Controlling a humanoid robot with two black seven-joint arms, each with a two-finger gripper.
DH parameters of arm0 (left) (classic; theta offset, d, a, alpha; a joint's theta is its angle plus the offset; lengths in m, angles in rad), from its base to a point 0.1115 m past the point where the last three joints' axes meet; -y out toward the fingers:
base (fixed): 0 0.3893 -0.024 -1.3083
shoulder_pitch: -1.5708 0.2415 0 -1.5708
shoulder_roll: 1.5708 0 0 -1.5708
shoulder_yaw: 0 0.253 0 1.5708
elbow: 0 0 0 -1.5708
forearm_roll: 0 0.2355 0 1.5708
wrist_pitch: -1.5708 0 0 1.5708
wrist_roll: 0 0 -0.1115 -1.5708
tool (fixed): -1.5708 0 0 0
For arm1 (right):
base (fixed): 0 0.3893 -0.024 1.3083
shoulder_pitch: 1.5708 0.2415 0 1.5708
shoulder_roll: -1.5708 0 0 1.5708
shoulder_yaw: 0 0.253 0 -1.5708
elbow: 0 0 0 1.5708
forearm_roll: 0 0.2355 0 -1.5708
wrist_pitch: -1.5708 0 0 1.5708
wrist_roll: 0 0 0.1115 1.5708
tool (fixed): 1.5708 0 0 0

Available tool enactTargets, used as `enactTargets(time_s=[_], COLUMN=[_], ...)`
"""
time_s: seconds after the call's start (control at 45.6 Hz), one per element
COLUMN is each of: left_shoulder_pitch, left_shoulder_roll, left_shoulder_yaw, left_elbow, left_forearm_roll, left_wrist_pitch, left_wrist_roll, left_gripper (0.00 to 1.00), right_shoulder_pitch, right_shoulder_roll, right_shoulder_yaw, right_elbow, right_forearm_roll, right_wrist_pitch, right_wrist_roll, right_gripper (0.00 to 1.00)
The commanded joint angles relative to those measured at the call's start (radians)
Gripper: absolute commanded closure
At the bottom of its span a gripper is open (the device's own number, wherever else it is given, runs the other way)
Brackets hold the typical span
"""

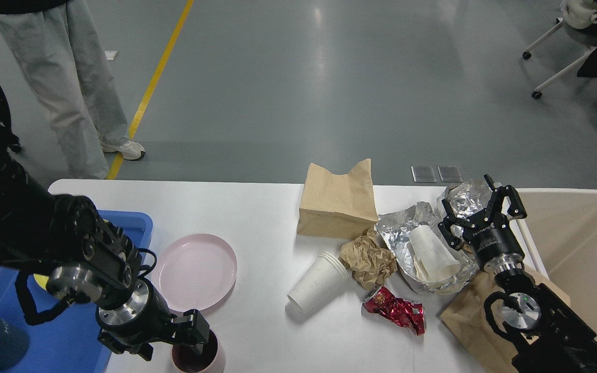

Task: Tidy desktop
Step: 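Reach the left gripper to the pink mug and grasp it, then lift the pink mug with the left gripper and set it on the tray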

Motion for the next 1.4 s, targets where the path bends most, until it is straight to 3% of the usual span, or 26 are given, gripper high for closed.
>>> enactTargets(time_s=[0.0,0.548,0.745,0.789,0.854,0.92,1.073,1.139,1.38], left_shoulder_pitch=[0.036,0.221,0.226,0.226,0.226,0.226,0.238,0.238,0.237], left_shoulder_roll=[-0.009,-0.076,-0.076,-0.075,-0.072,-0.072,-0.073,-0.072,-0.067], left_shoulder_yaw=[0.008,0.000,-0.003,-0.001,0.006,0.006,-0.001,-0.001,-0.001], left_elbow=[0.013,0.162,0.162,0.161,0.158,0.156,0.153,0.153,0.156], left_forearm_roll=[-0.076,-0.094,-0.105,-0.105,-0.105,-0.107,-0.105,-0.107,-0.148], left_wrist_pitch=[0.050,0.067,0.125,0.136,0.134,0.130,0.131,0.131,0.171], left_wrist_roll=[0.000,0.017,0.015,0.015,0.017,0.038,0.078,0.089,0.133], left_gripper=[0.17,0.21,0.22,0.27,0.43,0.58,0.84,1.00,1.00], right_shoulder_pitch=[0.000,0.000,0.000,0.000,0.000,0.000,0.000,0.000,0.000], right_shoulder_roll=[0.000,0.000,0.000,0.000,0.000,0.002,0.000,0.000,0.000], right_shoulder_yaw=[0.000,0.000,0.000,0.000,0.000,0.000,0.000,0.000,0.000], right_elbow=[0.000,0.002,0.002,0.002,0.000,0.002,0.000,0.000,0.000], right_forearm_roll=[0.000,0.000,0.000,0.000,0.000,0.001,0.000,0.000,0.000], right_wrist_pitch=[0.000,0.000,0.000,0.000,0.000,0.000,0.000,0.000,0.000], right_wrist_roll=[0.000,0.000,0.000,0.000,0.000,0.000,0.000,0.000,0.000], right_gripper=[0.00,0.00,0.00,0.00,0.00,0.00,0.00,0.00,0.00])
